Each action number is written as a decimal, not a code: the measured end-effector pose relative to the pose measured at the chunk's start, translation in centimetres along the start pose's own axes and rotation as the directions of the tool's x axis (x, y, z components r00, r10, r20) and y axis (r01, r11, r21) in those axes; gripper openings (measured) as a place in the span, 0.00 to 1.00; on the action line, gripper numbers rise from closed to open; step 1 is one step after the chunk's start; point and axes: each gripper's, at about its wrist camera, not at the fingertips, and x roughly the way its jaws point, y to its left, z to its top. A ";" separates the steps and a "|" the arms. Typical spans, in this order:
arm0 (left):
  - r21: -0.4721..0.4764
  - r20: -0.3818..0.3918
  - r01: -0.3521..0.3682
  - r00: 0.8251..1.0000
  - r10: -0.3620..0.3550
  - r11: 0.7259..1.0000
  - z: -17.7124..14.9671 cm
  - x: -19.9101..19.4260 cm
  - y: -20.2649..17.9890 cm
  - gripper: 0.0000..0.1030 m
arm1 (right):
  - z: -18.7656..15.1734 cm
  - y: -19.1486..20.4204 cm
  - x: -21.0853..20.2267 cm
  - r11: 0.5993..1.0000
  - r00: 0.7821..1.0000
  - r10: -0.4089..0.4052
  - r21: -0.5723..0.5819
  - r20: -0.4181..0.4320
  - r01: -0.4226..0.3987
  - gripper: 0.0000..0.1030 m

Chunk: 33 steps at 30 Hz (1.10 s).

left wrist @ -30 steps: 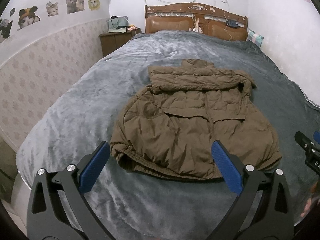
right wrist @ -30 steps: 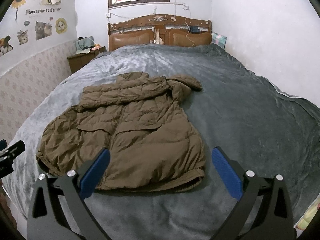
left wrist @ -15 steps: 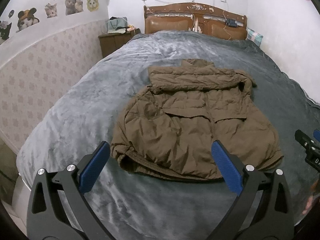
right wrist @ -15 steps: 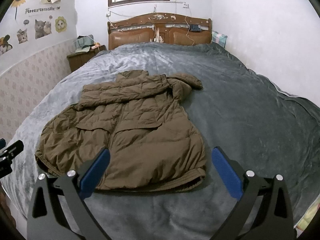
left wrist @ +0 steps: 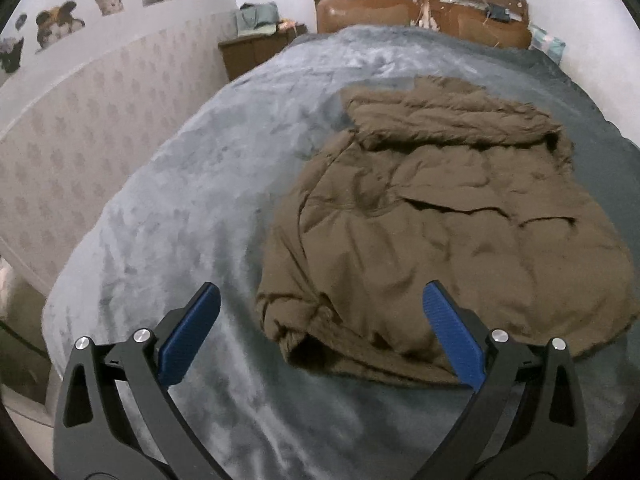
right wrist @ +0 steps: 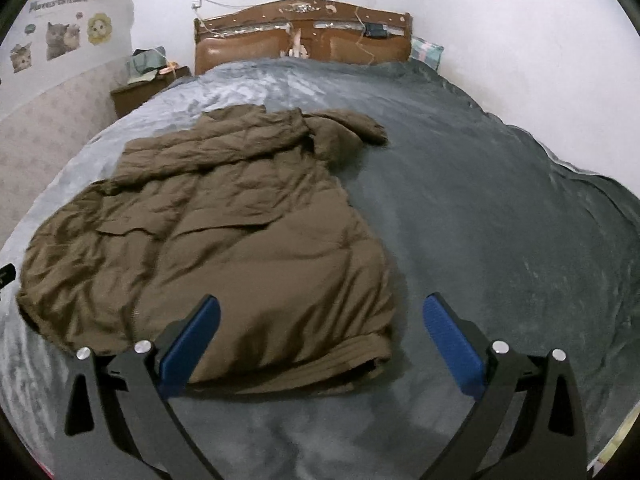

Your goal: Fold large clothes

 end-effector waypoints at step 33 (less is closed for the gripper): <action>-0.081 -0.154 0.193 0.967 -0.203 0.978 -6.7 3.5 0.2 0.23 | -7.4 -8.7 3.6 0.993 0.976 0.114 0.043 -0.183 -0.108 0.15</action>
